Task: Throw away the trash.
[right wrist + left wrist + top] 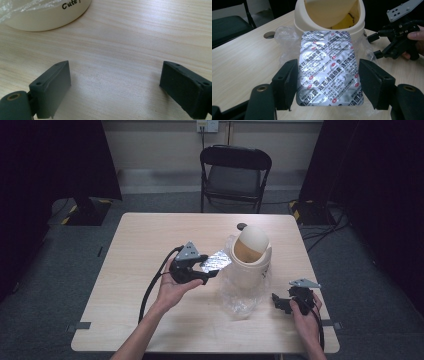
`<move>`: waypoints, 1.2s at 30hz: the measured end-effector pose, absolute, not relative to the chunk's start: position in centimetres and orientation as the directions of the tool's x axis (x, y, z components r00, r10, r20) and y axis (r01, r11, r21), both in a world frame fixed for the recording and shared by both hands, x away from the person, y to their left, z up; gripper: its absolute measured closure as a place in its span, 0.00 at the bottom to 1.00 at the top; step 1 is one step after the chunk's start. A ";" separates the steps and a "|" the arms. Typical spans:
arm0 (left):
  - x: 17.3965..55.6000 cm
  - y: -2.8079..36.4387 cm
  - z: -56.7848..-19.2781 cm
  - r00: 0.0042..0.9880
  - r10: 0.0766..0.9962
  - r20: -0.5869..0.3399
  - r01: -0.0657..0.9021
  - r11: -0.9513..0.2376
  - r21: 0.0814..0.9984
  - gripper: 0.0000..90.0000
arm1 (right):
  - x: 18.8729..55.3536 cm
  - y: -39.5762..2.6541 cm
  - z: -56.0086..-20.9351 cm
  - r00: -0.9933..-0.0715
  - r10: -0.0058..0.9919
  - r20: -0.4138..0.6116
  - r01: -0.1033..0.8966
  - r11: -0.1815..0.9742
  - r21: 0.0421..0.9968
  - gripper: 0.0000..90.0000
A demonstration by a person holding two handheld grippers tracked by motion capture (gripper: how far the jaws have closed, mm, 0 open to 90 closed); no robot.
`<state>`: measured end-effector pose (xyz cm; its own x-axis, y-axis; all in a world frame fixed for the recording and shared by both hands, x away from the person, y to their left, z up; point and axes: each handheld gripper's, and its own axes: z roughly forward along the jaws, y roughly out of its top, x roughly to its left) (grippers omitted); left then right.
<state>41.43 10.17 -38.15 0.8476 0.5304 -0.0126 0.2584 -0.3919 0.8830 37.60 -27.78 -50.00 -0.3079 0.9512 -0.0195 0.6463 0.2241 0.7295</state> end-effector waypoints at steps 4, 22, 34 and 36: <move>41.7 9.3 -37.7 0.855 0.518 -0.003 0.247 -0.402 0.882 0.38 | 37.6 -27.8 -50.0 -0.308 0.951 -0.020 0.646 0.224 0.729 0.10; 43.4 5.8 -36.7 0.876 0.482 -0.006 0.248 -0.440 0.863 0.38 | 37.6 -27.8 -50.0 -0.308 0.951 -0.019 0.646 0.224 0.729 0.10; 44.3 4.4 -35.9 0.880 0.475 -0.021 0.254 -0.433 0.865 0.38 | 37.6 -27.8 -50.0 -0.308 0.951 -0.020 0.646 0.224 0.729 0.10; 44.4 4.1 -35.8 0.879 0.476 -0.028 0.260 -0.429 0.865 0.38 | 37.6 -27.8 -50.0 -0.308 0.951 -0.020 0.646 0.225 0.730 0.10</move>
<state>44.37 4.14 -35.79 0.8789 0.4762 -0.0275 0.2596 -0.4291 0.8651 37.60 -27.78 -50.00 -0.3081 0.9511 -0.0199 0.6460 0.2245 0.7295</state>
